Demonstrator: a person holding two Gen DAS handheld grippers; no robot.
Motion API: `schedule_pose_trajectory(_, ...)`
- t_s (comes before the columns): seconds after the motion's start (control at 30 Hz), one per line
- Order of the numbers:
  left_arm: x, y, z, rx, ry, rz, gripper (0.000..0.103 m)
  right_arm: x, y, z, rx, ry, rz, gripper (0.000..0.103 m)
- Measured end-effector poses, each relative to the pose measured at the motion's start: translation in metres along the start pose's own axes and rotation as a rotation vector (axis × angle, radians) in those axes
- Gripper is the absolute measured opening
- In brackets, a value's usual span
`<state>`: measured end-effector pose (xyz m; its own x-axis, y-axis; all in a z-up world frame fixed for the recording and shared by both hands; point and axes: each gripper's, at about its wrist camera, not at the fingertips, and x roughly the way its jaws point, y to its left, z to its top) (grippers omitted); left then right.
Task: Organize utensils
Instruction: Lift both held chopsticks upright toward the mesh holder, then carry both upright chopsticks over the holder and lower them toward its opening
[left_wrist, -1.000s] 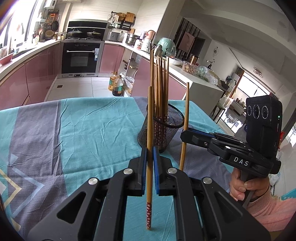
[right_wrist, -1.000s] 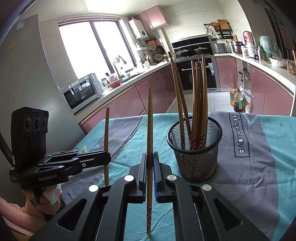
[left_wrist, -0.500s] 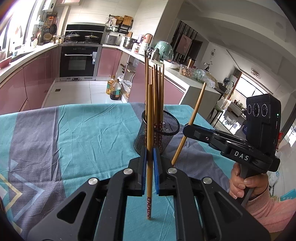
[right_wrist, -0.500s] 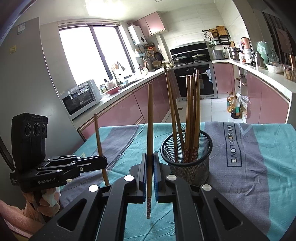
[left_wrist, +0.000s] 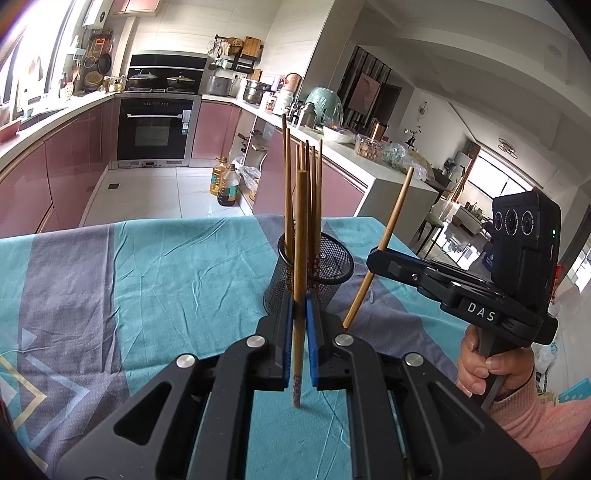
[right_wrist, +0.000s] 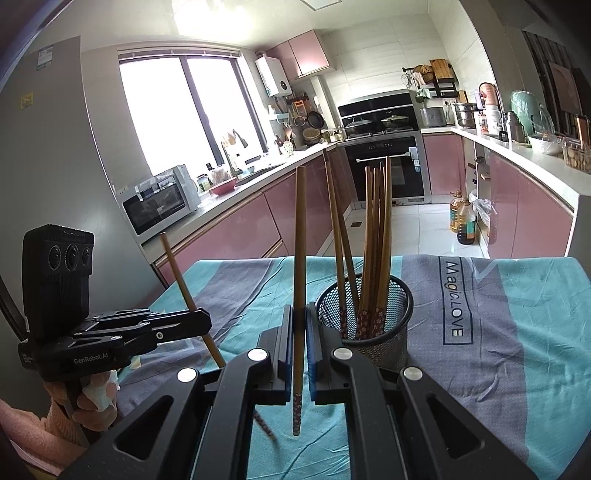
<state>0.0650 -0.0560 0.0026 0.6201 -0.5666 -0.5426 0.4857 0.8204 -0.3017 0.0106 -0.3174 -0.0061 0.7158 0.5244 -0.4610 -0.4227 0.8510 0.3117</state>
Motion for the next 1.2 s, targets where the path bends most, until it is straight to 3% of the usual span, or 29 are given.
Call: schedule_pose_trajectory(1.2, -0.004, -0.014, 0.024, 0.038, -0.046, 0.004, 0.007, -0.011, 0.003, 0.019, -0.042, -0.048, -0.029, 0.006)
